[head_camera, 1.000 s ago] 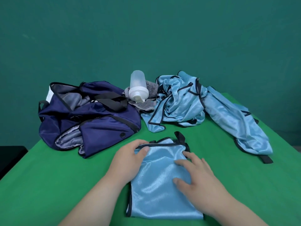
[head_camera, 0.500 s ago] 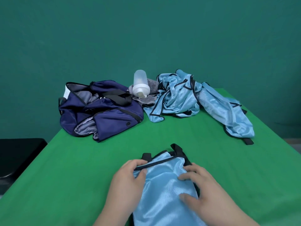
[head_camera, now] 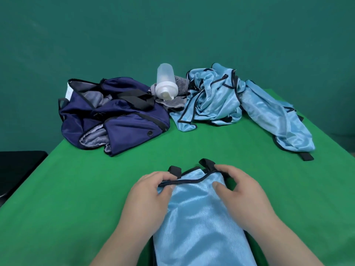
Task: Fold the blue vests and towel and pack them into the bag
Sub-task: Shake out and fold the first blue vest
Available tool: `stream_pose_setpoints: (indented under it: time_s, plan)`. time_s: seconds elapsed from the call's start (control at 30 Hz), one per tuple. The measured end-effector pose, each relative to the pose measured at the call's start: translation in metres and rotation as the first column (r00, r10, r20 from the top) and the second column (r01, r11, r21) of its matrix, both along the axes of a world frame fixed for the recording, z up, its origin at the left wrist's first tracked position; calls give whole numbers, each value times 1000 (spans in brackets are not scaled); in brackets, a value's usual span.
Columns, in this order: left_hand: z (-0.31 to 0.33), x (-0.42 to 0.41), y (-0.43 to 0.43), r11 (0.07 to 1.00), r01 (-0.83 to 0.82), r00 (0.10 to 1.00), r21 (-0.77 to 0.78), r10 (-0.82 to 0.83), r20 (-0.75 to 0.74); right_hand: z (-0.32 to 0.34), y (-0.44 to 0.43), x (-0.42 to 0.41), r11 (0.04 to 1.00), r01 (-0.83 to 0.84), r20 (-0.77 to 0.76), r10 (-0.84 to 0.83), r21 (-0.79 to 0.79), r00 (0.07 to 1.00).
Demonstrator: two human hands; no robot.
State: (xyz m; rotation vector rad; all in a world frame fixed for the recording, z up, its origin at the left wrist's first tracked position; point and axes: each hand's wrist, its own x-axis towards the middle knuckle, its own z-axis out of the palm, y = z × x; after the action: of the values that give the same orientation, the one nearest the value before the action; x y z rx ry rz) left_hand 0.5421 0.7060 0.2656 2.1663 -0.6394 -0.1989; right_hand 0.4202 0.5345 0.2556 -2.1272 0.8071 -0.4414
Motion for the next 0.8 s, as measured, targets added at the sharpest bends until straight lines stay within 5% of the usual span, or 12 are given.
stream_pose_setpoints:
  time_s: [0.27,0.47,0.8]
  plan:
    - [2,9,-10,992,-3,962,-129,-32,-270,-1,-11,18,976,38,162,-75,216,984]
    - [4,11,-11,991,73,958,-108,-99,-268,1,-5,19,997,-8,217,-9,79,976]
    - [2,7,-11,987,97,967,-129,-124,-223,5,0,23,972,-232,-18,232,-33,973]
